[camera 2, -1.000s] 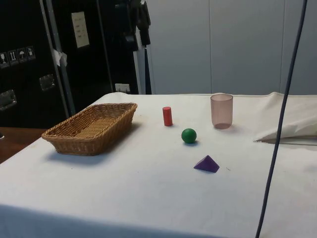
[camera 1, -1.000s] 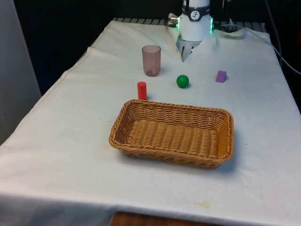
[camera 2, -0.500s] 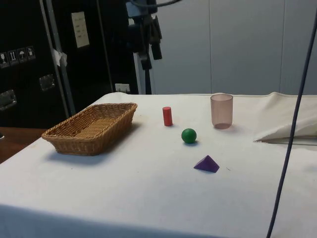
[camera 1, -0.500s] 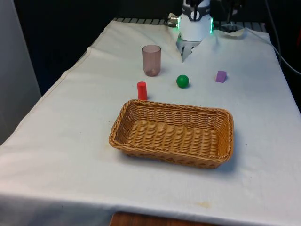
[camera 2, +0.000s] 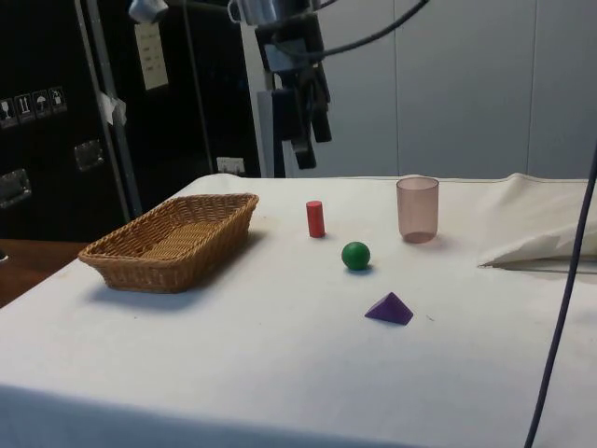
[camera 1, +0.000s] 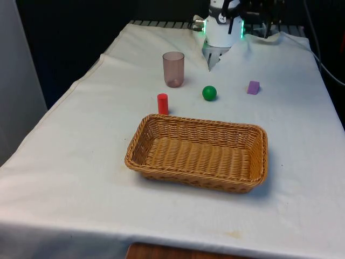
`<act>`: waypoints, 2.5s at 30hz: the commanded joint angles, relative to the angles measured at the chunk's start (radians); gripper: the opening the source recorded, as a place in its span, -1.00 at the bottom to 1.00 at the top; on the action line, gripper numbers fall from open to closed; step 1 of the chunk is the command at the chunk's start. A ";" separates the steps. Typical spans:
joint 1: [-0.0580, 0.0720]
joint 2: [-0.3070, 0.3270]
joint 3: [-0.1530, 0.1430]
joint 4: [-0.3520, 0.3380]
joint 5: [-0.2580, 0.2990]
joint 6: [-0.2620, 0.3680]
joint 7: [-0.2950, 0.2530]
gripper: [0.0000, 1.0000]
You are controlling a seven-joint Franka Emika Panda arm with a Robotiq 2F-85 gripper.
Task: Pick up the triangular block and place it into the basket.
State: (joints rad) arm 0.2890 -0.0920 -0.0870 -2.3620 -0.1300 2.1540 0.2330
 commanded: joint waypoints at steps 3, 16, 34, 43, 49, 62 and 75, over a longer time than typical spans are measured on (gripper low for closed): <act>0.001 -0.004 0.011 -0.034 -0.024 0.032 0.031 1.00; 0.001 0.019 0.040 -0.121 -0.033 0.127 0.080 1.00; 0.001 0.069 0.067 -0.197 -0.018 0.228 0.199 1.00; 0.000 0.105 0.078 -0.216 -0.015 0.270 0.254 1.00; 0.002 0.131 0.088 -0.238 -0.002 0.328 0.293 1.00; 0.000 0.175 0.113 -0.289 0.021 0.457 0.349 1.00; -0.005 0.225 0.127 -0.326 0.089 0.589 0.328 1.00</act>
State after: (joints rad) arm 0.2890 0.1250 0.0280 -2.6820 -0.0790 2.7140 0.5840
